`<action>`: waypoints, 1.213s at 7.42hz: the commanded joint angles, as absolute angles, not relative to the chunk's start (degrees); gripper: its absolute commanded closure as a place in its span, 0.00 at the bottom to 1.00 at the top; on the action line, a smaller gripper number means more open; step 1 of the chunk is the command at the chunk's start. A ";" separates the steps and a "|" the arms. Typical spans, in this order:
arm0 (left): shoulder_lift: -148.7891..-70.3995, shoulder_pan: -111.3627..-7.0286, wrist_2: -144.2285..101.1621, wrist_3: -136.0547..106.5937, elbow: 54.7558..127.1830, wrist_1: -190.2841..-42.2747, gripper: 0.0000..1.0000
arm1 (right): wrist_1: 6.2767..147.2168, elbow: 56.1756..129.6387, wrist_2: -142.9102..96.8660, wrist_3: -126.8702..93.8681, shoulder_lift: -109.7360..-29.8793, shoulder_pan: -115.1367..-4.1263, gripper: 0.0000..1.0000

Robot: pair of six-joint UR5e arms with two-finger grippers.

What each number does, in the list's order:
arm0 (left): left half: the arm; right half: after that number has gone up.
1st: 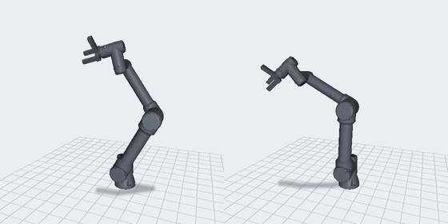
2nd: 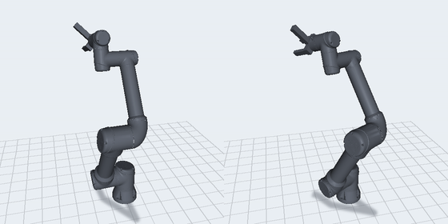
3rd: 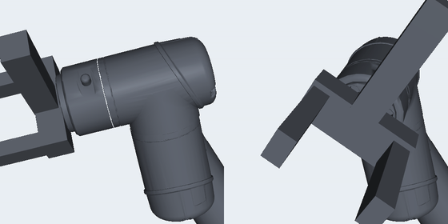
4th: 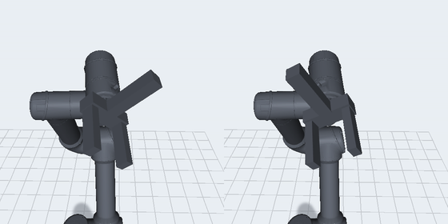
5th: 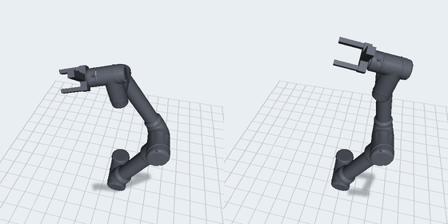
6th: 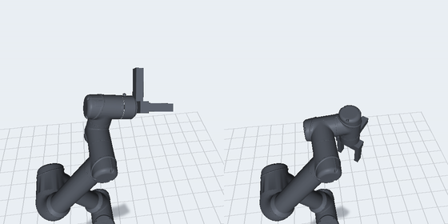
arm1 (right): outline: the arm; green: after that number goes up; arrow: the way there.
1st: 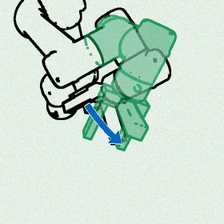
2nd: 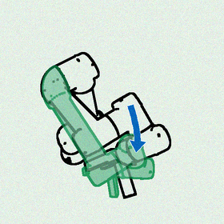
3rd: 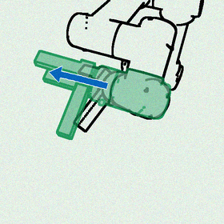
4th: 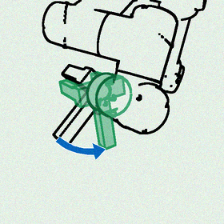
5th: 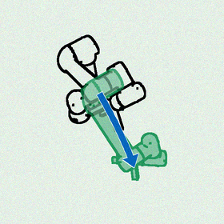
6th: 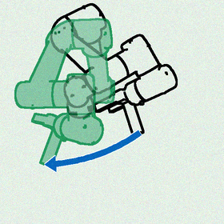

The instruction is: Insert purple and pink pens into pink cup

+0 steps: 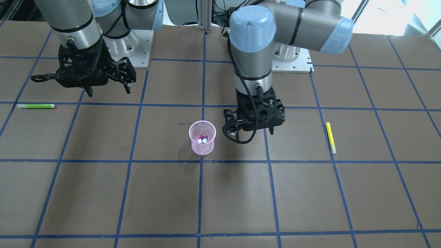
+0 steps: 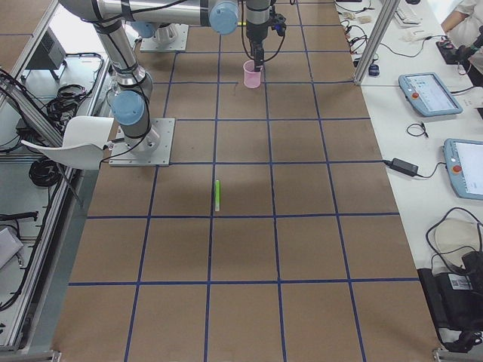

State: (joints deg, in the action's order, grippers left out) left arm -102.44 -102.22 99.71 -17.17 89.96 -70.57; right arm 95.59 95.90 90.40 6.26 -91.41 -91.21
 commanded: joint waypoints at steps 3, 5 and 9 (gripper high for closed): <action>-98.53 -87.21 91.93 2.86 86.31 -88.10 0.00 | 98.67 94.49 90.09 6.68 -91.32 -90.70 0.00; -96.16 -84.82 93.43 11.60 88.32 -91.23 0.00 | 100.02 94.22 90.09 6.95 -91.23 -90.79 0.00; -91.94 -84.90 93.07 7.84 89.74 -91.15 0.00 | 99.93 94.48 90.18 7.03 -91.14 -90.79 0.00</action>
